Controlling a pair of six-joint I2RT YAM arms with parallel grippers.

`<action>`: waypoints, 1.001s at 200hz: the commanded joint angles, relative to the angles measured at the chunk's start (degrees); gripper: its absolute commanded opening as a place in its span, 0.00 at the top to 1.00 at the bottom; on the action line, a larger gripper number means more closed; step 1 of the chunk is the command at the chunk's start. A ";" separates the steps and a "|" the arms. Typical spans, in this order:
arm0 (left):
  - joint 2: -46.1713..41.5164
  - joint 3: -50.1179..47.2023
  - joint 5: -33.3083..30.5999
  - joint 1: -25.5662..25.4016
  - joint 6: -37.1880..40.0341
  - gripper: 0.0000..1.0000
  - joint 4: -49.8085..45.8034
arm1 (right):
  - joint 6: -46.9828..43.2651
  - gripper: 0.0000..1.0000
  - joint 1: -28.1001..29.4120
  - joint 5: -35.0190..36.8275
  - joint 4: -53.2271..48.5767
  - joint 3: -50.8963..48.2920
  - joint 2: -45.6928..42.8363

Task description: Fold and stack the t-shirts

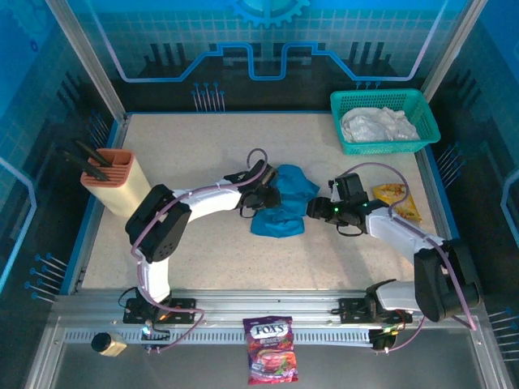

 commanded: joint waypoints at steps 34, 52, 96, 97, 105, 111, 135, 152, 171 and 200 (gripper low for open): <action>-8.86 2.32 -2.87 -0.39 1.62 1.00 -1.18 | -0.81 0.35 0.77 1.11 4.00 2.43 3.68; -16.10 3.21 -4.63 -0.43 3.93 1.00 -5.66 | -2.19 0.35 0.73 1.31 4.41 4.14 4.98; -27.50 11.21 -8.95 -0.39 12.55 0.95 -22.16 | -3.40 0.30 1.45 -3.23 9.70 5.55 8.41; -27.61 11.35 -9.07 -0.39 12.69 0.95 -22.44 | -3.40 0.30 1.45 -3.23 9.70 5.55 8.41; -28.43 11.96 -10.12 -0.41 13.75 0.93 -24.50 | -3.48 0.29 1.83 -4.12 10.34 6.03 9.03; -28.87 12.10 -11.09 -0.39 14.34 0.92 -25.79 | -3.64 0.28 2.30 -4.58 10.65 6.43 9.49; -29.73 11.31 -16.13 -0.30 16.41 0.93 -29.41 | -4.36 0.26 5.46 -5.27 10.81 8.94 11.19; -30.07 11.55 -18.66 -0.30 17.51 0.96 -31.55 | -5.22 0.24 8.66 -5.25 11.47 10.30 12.46; -31.11 12.36 -19.24 -0.25 18.41 0.97 -32.69 | -5.86 0.23 11.90 -5.02 12.15 11.49 14.62; -33.07 12.89 -20.68 -0.22 18.96 0.96 -33.84 | -4.79 0.23 14.85 -4.36 12.55 13.51 18.06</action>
